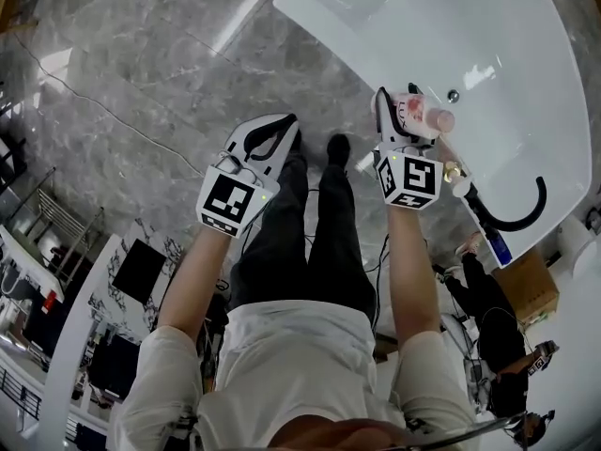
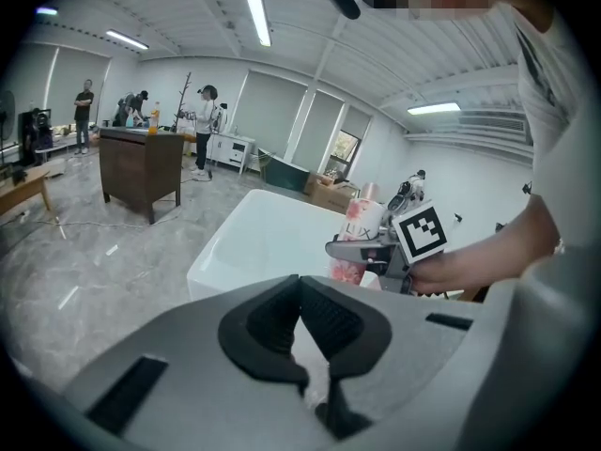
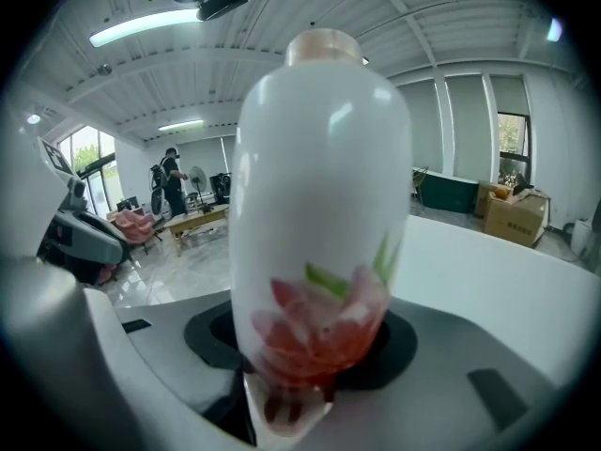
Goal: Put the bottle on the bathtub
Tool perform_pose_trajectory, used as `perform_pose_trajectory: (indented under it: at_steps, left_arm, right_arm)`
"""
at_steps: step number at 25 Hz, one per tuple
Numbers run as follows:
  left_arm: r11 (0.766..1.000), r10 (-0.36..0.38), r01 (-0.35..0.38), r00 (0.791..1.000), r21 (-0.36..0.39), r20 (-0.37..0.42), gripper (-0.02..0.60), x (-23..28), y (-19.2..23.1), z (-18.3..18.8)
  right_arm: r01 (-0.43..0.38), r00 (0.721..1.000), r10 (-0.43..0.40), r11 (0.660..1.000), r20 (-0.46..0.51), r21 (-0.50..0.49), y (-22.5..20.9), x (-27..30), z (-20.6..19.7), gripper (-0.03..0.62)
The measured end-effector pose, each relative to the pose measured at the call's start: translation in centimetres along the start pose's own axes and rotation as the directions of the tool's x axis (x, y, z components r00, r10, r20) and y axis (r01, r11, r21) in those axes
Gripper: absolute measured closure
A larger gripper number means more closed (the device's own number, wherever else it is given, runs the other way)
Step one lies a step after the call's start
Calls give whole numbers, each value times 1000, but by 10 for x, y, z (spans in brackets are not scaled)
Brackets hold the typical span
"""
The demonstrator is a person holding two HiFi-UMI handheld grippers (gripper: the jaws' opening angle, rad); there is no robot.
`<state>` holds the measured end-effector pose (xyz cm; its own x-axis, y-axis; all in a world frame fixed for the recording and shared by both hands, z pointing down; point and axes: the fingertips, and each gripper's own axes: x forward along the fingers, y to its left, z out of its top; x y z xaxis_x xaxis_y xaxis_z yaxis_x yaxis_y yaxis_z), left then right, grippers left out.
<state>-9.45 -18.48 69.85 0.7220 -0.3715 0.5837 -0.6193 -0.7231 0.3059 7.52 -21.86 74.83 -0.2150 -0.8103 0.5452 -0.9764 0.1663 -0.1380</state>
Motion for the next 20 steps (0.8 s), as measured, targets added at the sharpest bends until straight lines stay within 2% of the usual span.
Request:
perform_pose_trajectory:
  at_steps: [7,11,15,20]
  left_arm:
    - [1000,-8,7,1000,-23,-14,574,32,11,-35]
    - [999,-18,17,999,-43,-27,574,52,11,-54]
    - [996,-20,13,997,-93,-76,574,62,8,-78]
    - [999,-21,18,997,-46,-74,574,67,22,-87]
  right_arm:
    - [12,1000,-12,998,2,-62,-14,41,-42,358]
    - [11,1000,-8,995,29,-104,-20,60,-51,358]
    - [10,999,-5,993,43,-116,-23,72,-59,358]
    - [7,998,2,991,65,-137,-23,79,-62,356]
